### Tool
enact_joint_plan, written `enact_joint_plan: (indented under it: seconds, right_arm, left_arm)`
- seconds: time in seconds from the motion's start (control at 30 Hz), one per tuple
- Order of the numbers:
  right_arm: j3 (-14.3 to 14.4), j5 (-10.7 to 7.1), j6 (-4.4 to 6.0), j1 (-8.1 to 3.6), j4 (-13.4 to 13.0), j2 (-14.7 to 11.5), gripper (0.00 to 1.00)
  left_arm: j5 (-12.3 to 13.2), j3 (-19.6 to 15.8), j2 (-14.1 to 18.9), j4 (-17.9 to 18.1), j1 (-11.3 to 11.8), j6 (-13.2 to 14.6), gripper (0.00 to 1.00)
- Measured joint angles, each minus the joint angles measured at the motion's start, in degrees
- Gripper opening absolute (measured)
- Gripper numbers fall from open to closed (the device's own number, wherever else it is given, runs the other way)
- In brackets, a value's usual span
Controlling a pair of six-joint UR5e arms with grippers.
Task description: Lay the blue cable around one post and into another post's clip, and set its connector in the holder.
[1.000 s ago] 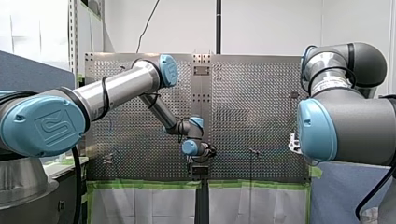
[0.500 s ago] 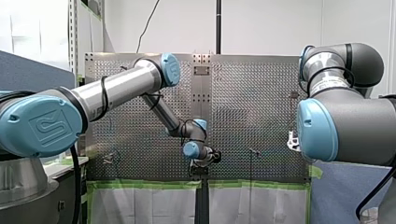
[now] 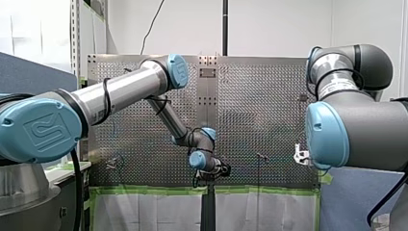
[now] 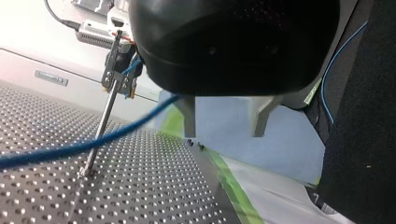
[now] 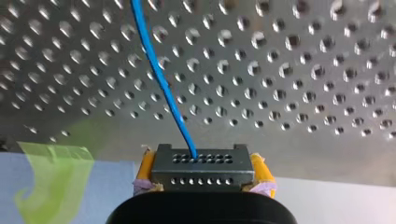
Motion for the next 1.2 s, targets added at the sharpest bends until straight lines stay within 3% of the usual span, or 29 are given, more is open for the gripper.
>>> enact_joint_plan:
  seconds: [0.07,0.27,0.43,0.77,1.0,1.2]
  right_arm:
    - [0.8,-0.29,0.0,0.4,-0.5,0.0,0.0]
    - [3.6,-0.82,0.04,1.91,-1.0,-0.4,0.0]
    - [6.1,-0.87,0.75,2.69,-2.1,-2.2,0.0]
    - [7.9,-0.88,2.47,2.89,-1.9,-3.7,0.0]
    - [7.9,-1.02,4.09,2.81,-1.7,-3.8,0.0]
    - [7.9,-1.19,5.36,2.71,-1.8,-3.8,0.0]
  left_arm:
    - [-0.4,0.0,0.0,-0.2,-0.2,0.0,1.0]
    - [-3.0,0.1,0.1,-0.8,-0.8,-0.8,1.0]
    - [-3.8,-0.5,1.2,-2.1,-1.5,-0.8,1.0]
    - [-4.0,-4.7,5.5,1.3,-3.5,-2.0,1.0]
    - [-4.1,-8.2,8.8,3.4,-6.4,-2.3,1.0]
    - [-4.5,-10.0,9.6,3.6,-8.9,-3.2,1.0]
